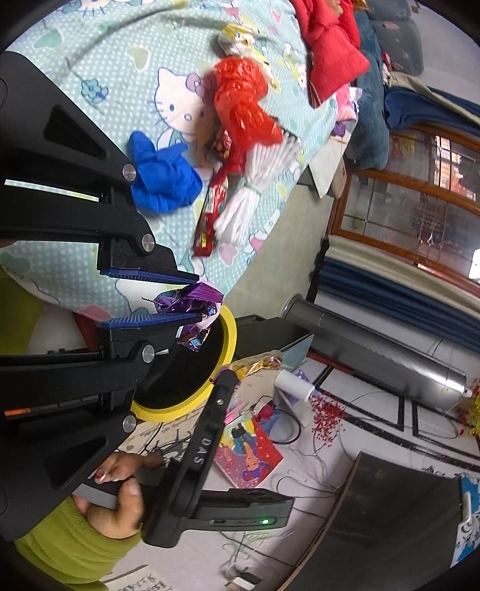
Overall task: Collect trash
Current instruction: 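Carry both wrappers over the bin with the left and right tools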
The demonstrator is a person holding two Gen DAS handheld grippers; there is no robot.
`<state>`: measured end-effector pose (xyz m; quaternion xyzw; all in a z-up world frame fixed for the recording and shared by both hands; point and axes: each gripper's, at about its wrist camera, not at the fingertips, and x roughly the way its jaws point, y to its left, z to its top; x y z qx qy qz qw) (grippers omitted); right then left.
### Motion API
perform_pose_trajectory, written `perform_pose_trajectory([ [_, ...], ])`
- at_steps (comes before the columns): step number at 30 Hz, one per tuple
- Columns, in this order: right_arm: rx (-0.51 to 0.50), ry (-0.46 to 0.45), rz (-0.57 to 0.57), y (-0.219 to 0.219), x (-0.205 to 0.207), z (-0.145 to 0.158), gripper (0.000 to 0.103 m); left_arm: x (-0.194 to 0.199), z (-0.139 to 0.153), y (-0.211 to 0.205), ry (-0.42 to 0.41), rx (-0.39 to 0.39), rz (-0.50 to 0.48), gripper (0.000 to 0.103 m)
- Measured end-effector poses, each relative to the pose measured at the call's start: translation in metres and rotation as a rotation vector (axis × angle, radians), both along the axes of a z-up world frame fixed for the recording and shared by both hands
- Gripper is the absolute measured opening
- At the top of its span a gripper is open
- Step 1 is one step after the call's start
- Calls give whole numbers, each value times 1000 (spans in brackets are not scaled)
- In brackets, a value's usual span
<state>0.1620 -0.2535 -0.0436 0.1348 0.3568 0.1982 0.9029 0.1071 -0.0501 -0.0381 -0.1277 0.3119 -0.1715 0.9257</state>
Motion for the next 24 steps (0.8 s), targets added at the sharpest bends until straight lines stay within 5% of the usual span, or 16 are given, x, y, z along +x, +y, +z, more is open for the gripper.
perform_pose_trajectory([
  [24,28,70,-217,-75,22,-20,22,33,-18,-81,8,117,-163,10],
])
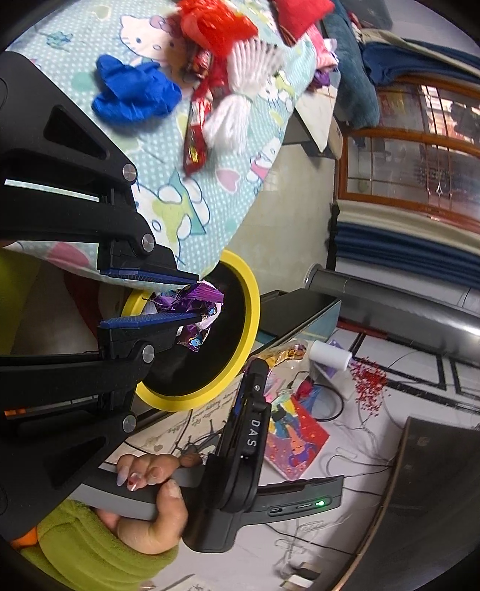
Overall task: Collect trash
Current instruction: 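Carry both wrappers over the bin with the left and right tools, then open both tools to drop the wrappers into the bin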
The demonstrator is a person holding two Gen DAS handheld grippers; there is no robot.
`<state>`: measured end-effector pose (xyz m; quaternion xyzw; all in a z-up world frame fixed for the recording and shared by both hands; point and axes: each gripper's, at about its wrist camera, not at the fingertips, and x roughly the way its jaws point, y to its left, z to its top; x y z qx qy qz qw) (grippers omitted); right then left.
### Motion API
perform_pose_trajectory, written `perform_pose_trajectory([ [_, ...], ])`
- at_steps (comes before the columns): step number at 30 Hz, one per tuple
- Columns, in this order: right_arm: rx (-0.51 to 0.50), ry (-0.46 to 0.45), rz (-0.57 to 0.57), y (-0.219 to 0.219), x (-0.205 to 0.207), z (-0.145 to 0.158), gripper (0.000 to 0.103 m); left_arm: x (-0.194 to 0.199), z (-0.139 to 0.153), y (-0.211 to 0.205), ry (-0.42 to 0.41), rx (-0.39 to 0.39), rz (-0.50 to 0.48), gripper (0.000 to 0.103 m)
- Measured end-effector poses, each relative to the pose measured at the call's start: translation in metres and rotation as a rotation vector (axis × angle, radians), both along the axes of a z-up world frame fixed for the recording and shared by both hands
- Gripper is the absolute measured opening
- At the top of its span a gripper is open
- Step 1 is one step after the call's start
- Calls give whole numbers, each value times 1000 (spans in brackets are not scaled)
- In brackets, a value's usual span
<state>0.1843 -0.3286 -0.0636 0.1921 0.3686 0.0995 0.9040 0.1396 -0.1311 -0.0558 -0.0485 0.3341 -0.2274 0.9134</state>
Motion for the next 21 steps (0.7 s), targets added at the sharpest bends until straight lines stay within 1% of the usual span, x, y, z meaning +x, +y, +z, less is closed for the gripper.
perform_pose_trajectory([
  [12,8,41,-59,-31,9,-16,22,9,-20,-35,15,57,-73,10],
  [21,5,117,-80,-47,17,-39,22,20,-39,-55,49,98,-102,10],
])
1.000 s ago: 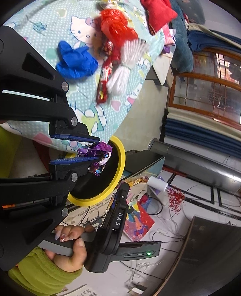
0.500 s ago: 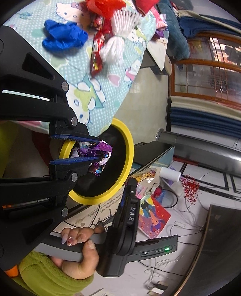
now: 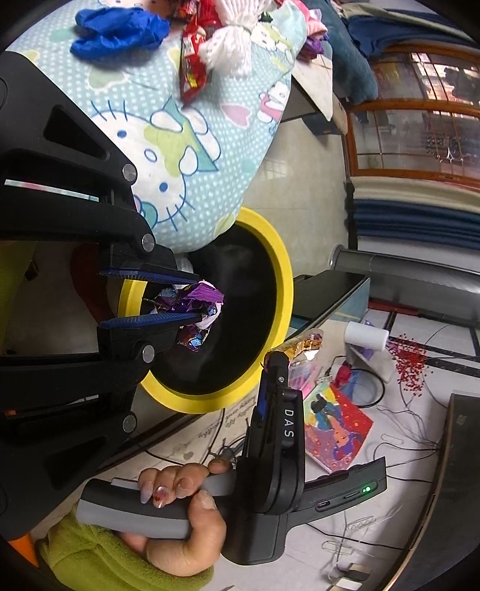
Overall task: Collect trash
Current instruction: 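Open both tools to drop the wrappers into the bin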
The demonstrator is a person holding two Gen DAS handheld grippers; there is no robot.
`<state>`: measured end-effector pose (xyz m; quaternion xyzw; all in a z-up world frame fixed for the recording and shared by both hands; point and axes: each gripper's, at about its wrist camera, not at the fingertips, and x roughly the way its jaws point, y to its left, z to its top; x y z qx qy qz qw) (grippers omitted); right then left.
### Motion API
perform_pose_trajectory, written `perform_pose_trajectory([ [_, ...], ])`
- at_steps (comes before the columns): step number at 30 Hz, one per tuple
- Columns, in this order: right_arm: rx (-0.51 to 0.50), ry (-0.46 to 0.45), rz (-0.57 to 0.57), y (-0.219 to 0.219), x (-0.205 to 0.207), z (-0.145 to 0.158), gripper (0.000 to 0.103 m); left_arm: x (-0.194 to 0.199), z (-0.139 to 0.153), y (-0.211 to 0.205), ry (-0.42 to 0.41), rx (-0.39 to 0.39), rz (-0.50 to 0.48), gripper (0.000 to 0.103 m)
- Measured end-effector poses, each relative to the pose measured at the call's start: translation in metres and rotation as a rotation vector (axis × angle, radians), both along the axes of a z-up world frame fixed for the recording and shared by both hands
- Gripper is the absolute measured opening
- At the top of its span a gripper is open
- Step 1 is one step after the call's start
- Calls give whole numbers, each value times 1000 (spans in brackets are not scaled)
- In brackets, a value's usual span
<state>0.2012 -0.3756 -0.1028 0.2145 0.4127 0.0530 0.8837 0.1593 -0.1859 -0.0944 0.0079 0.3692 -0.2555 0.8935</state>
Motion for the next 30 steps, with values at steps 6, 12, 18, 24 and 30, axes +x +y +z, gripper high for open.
perform_pose_trajectory([
  [6,8,36,-11,-6,2,-13,24,8,-9,-9,11,24,-9,10],
  [12,16,55,-27,-14,3,-18,26,17,-15,-22,15,59,-26,10],
  [18,31,55,-70,-24,1,-18,42,18,-14,-16,9,38,5,41],
  [24,28,44,-78,-22,-1,-13,49,10,-1,0,-28,-12,67,79],
  [30,25,6,-39,-7,-6,-1,60,-1,15,16,-81,-29,116,92],
])
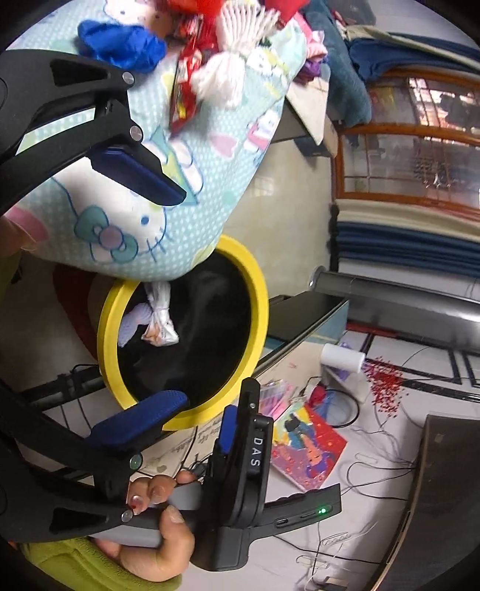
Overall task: Collect trash
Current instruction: 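Open both tools to drop the wrappers into the bin, then move both tools back over the trash on the bed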
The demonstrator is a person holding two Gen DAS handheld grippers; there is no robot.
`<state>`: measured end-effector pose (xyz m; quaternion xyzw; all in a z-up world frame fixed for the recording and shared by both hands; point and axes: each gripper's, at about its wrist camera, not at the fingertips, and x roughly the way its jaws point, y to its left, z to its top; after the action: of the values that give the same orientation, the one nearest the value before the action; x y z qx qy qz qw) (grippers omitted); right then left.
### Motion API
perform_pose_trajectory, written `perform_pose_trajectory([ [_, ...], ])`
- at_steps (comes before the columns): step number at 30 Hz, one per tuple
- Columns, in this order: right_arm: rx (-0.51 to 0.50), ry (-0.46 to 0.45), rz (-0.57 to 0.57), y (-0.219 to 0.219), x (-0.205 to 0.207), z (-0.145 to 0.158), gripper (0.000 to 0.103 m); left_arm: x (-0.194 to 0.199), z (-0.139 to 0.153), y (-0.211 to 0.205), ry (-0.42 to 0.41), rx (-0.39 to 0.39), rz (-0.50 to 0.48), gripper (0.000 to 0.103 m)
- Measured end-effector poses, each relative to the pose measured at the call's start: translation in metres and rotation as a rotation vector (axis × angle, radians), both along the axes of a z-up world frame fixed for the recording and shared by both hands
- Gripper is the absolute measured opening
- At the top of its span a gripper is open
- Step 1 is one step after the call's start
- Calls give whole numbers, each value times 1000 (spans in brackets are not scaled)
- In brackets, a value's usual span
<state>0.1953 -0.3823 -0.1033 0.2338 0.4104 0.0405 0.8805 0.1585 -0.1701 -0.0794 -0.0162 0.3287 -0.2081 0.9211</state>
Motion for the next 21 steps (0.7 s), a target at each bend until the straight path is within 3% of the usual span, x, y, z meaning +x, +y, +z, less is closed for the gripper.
perform_pose_trajectory([
  [21,-75,-158,143,59,-21,46,63,-25,32,61,-110,-45,193,92],
])
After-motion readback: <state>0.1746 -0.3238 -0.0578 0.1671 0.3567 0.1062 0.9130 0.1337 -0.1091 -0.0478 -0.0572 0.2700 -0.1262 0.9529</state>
